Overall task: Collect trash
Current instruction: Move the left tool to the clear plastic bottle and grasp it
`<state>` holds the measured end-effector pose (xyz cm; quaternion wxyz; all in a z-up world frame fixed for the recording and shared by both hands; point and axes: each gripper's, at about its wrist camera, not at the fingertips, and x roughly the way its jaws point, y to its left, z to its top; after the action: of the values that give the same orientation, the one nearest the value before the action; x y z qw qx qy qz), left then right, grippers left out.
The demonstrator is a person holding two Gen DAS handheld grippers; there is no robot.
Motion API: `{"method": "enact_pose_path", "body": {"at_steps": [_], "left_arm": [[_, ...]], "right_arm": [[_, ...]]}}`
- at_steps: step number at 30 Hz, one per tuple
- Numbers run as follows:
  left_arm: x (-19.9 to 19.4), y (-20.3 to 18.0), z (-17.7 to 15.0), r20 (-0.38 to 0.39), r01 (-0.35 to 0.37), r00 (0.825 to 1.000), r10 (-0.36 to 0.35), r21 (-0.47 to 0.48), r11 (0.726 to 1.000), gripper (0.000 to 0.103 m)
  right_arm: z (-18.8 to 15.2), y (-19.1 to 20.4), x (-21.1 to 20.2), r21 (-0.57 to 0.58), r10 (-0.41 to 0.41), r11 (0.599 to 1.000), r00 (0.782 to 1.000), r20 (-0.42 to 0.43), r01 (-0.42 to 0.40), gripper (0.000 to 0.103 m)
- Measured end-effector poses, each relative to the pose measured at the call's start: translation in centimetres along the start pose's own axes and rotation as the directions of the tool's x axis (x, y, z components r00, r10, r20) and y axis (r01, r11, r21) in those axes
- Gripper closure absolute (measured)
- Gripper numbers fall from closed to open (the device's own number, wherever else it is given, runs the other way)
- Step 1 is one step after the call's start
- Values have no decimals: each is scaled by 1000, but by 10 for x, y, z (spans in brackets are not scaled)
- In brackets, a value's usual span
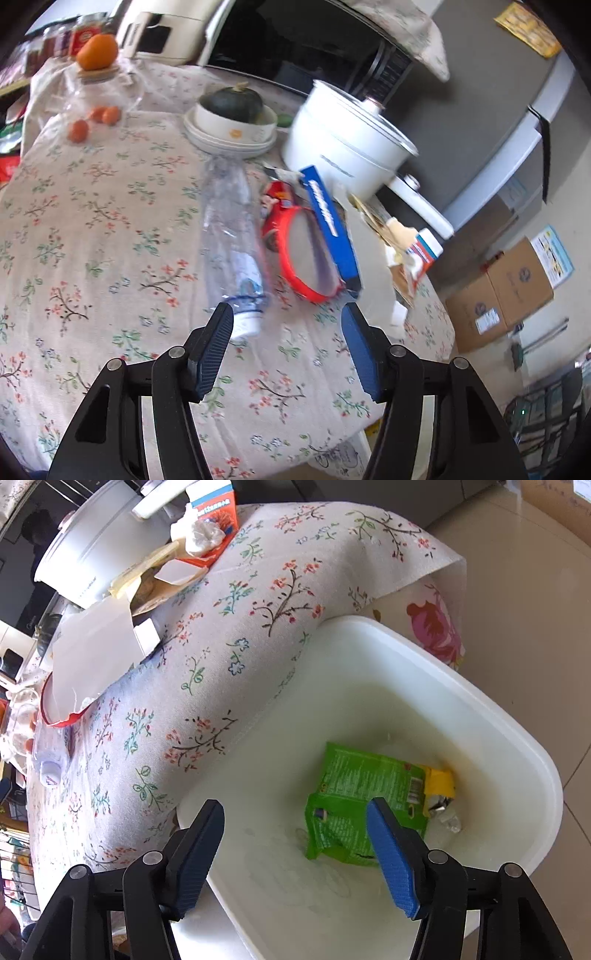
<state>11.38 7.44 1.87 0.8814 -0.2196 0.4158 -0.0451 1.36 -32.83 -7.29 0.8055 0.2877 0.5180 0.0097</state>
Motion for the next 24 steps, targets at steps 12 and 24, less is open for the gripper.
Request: {"method": "enact_pose_path", "body": {"at_steps": [12,24], "left_arm": [[49,33,35,-84,-62,995,51,-126,990,39],[112,28,56,-160,-114,982,101,-77,990,34]], "right_arm": [[0,32,8,-75,43,996,998,38,-40,30],[0,60,18,-194,-7,981,995,100,26,30]]}}
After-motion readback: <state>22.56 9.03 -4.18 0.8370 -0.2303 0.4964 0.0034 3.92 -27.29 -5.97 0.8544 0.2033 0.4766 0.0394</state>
